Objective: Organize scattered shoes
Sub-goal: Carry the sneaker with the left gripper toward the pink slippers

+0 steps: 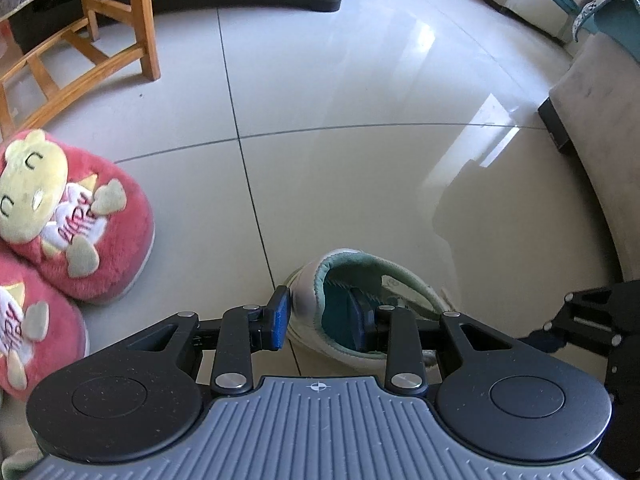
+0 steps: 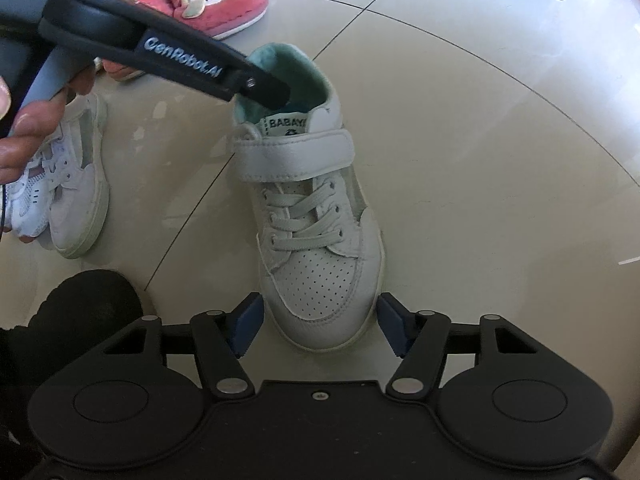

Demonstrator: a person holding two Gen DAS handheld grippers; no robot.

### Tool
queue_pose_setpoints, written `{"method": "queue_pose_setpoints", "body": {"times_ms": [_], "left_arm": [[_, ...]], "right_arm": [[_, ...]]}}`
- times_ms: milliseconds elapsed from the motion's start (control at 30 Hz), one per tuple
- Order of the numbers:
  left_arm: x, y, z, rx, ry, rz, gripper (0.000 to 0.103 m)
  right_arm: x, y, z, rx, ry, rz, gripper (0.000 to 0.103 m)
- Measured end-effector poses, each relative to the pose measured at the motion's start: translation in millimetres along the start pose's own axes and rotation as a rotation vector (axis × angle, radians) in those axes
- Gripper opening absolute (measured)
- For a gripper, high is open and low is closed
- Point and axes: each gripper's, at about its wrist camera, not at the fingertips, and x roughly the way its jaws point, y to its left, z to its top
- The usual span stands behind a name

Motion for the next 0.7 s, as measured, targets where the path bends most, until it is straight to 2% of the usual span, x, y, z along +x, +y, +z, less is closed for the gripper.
{"method": "queue_pose_setpoints", "body": {"times_ms": [267,500,567,700], "left_arm": [[9.0,4.9,0.5,-0.007,0.015,-0.007,0.031],[14.2,13.8,5.0,-0.015,0.025,0.000,0.028],[15.4,15.2,7.3,-0.003,0.026,-0.004,0.023],[17.4,10.6,11.7,0.047,0.021,0.006,0.020]], "right_arm": [[1.7,-3.4,4.2,0.037,0.003,0.030,0.067],[4.7,-3.0,16.4,-0.004,-0.028,0.023,0.067],[3.8,-6.8,18.7,-0.001,-0.034,0.020,0.065],[6.6,-11.1,25.1,-0.004,-0.036,0.027,0.058]]}}
